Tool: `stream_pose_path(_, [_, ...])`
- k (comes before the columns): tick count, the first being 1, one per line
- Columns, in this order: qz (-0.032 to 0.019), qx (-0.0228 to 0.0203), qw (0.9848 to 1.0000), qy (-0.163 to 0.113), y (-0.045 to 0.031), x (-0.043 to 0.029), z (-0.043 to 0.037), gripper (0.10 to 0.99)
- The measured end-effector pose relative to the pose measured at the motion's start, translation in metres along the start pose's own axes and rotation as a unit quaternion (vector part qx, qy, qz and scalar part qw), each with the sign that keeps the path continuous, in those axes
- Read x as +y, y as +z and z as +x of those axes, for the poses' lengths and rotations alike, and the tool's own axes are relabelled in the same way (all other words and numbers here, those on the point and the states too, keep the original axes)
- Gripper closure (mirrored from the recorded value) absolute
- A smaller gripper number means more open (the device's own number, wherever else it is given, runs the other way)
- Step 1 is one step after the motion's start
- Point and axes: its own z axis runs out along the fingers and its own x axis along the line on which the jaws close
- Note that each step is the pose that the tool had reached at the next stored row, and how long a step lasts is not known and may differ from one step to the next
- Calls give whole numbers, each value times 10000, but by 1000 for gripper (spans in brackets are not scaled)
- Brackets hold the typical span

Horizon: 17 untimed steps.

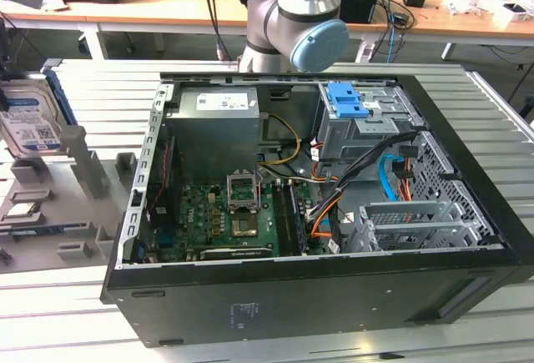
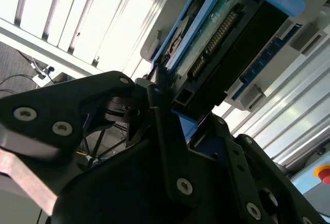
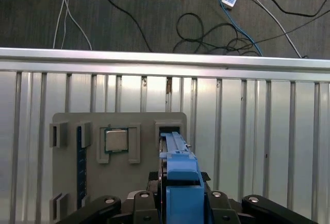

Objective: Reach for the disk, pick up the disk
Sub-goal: 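Pick up the disk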

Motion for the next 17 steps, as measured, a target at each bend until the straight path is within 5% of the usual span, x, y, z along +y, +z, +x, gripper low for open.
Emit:
stream_pose_path(5, [0,0,10000,0,-134,2,-1,722])
stream_pose_path(7, [0,0,10000,0,-315,5,-3,722])
stream_pose_path(17, [0,0,10000,0,-592,7,-7,722])
